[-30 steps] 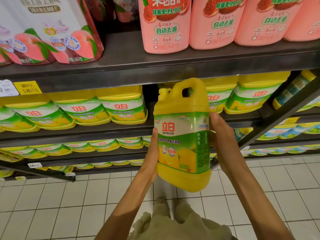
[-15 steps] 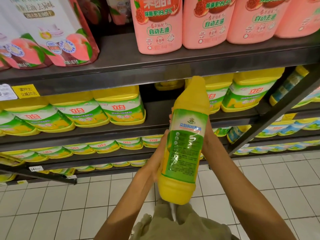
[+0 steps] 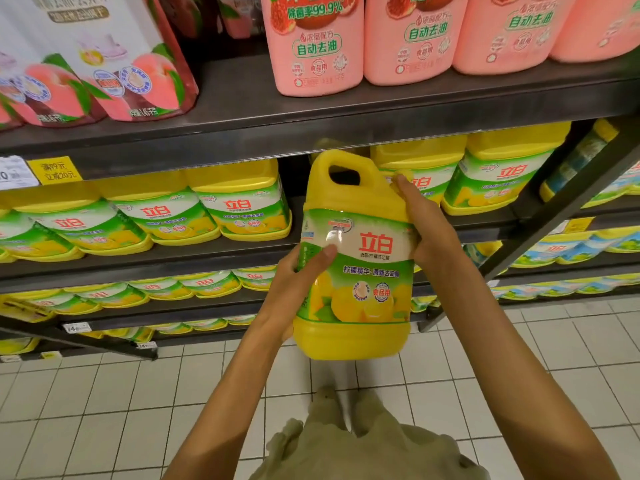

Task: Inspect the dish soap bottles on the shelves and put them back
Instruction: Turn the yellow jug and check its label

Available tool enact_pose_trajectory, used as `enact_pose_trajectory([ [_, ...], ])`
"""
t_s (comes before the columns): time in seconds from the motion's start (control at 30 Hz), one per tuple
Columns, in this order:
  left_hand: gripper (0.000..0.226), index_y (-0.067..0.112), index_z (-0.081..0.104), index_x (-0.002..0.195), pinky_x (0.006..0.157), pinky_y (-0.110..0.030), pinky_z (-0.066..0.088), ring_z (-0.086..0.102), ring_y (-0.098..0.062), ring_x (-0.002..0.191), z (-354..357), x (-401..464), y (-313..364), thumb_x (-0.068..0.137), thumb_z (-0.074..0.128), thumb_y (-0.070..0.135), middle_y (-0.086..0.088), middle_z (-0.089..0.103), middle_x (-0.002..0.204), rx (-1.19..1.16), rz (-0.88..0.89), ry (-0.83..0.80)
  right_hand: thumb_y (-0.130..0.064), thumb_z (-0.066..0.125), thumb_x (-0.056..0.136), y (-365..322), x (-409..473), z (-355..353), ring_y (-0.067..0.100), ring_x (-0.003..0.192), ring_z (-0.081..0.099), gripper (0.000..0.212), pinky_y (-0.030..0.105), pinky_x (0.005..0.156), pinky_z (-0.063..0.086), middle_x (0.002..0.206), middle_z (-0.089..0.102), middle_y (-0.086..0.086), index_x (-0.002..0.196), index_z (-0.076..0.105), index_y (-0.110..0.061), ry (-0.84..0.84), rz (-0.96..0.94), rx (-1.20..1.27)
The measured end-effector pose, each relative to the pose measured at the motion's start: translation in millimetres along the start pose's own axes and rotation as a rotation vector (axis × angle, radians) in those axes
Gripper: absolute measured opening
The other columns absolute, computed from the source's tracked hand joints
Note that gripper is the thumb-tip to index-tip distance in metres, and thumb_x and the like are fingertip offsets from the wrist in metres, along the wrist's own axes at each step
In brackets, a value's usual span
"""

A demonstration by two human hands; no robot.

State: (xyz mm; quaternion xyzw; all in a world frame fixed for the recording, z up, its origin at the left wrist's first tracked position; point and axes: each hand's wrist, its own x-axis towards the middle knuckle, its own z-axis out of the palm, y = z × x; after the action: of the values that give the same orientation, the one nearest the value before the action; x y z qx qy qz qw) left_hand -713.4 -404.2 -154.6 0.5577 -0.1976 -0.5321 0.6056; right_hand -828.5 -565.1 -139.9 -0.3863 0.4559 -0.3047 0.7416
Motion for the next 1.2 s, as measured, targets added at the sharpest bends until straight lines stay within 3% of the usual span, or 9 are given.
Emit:
enact_pose_trajectory([
  [0.1,0.056,0.016,0.061,0.125,0.095,-0.053,0.05,0.063,-0.035,0.111,-2.2,-0.4,-6.0,0.077,0.069,0.043,-0.016,0.066,0.122,-0.201,-0.115,-0.045,-0.042,0.06,0.092,0.9,-5.4,-11.3,0.018,0.085,0.074,0.019,0.034,0.066,0.06,0.099,0.076,0.001,0.106,0.064,-0.03,-0.163,-0.039,-0.074],
  [0.27,0.045,0.018,0.068,0.118,0.085,-0.05,0.054,0.063,-0.035,0.112,5.7,-3.8,-12.3,0.085,0.06,0.046,-0.017,0.064,0.125,-0.396,-0.226,-0.137,-0.058,0.061,0.077,23.6,-20.8,-26.2,0.024,0.094,0.073,0.046,0.038,0.066,0.061,0.108,0.075,0.007,0.113,0.066,-0.03,-0.341,0.184,-0.072],
  [0.47,0.059,0.026,0.063,0.118,0.095,-0.044,0.051,0.068,-0.022,0.105,2.0,1.0,5.6,0.071,0.062,0.061,-0.003,0.072,0.113,0.18,-0.198,-0.047,-0.052,0.064,0.079,30.8,-26.8,-27.4,0.027,0.102,0.071,0.041,0.043,0.081,0.059,0.114,0.072,0.009,0.112,0.07,-0.028,-0.286,0.023,0.01],
  [0.6,0.052,0.026,0.061,0.113,0.079,-0.022,0.056,0.07,-0.007,0.096,1.1,0.8,-2.0,0.067,0.065,0.05,0.009,0.074,0.104,0.295,-0.049,-0.061,-0.051,0.074,0.076,22.4,-32.2,-29.8,0.013,0.088,0.074,0.043,0.024,0.063,0.058,0.1,0.076,-0.007,0.112,0.061,-0.03,-0.27,-0.247,-0.134],
  [0.8,0.061,0.003,0.052,0.124,0.068,-0.009,0.051,0.068,0.006,0.089,-8.6,0.0,-3.4,0.068,0.073,0.019,0.013,0.069,0.101,0.439,0.241,-0.073,-0.071,0.08,0.052,12.1,-45.7,-47.6,-0.003,0.1,0.067,0.09,0.014,0.074,0.054,0.108,0.069,-0.028,0.124,0.043,-0.032,-0.401,-0.391,-0.299],
  [0.9,0.078,-0.002,0.052,0.124,0.069,-0.01,0.052,0.067,0.005,0.091,-7.7,-3.1,2.9,0.061,0.083,0.033,0.01,0.069,0.103,0.438,0.38,-0.071,-0.068,0.082,0.052,9.4,-48.1,-49.3,-0.003,0.103,0.066,0.091,0.015,0.077,0.054,0.111,0.068,-0.028,0.125,0.042,-0.031,-0.42,-0.406,-0.282],
  [1.03,0.08,0.019,0.058,0.106,0.066,-0.011,0.053,0.069,0.002,0.086,-0.3,-6.2,7.3,0.046,0.079,0.068,0.022,0.073,0.09,0.389,0.424,0.052,-0.068,0.083,0.052,2.2,-48.8,-42.6,0.005,0.105,0.067,0.088,0.022,0.077,0.056,0.113,0.07,-0.021,0.124,0.047,-0.033,-0.413,-0.396,-0.234],
  [1.13,0.076,0.024,0.064,0.097,0.07,-0.022,0.057,0.072,-0.009,0.086,5.5,-7.1,3.1,0.04,0.08,0.071,0.012,0.076,0.089,0.224,0.344,0.143,-0.07,0.082,0.051,0.3,-50.5,-33.2,0.006,0.103,0.068,0.09,0.021,0.075,0.056,0.11,0.071,-0.019,0.124,0.047,-0.032,-0.388,-0.388,-0.24],
  [1.2,0.068,0.022,0.07,0.096,0.078,-0.036,0.06,0.072,-0.024,0.093,7.9,-7.5,0.5,0.044,0.082,0.064,-0.002,0.076,0.094,0.085,0.224,0.153,-0.054,0.087,0.057,7.1,-51.5,-25.3,0.008,0.093,0.072,0.076,0.02,0.068,0.057,0.102,0.074,-0.016,0.119,0.05,-0.03,-0.322,-0.398,-0.22],
])
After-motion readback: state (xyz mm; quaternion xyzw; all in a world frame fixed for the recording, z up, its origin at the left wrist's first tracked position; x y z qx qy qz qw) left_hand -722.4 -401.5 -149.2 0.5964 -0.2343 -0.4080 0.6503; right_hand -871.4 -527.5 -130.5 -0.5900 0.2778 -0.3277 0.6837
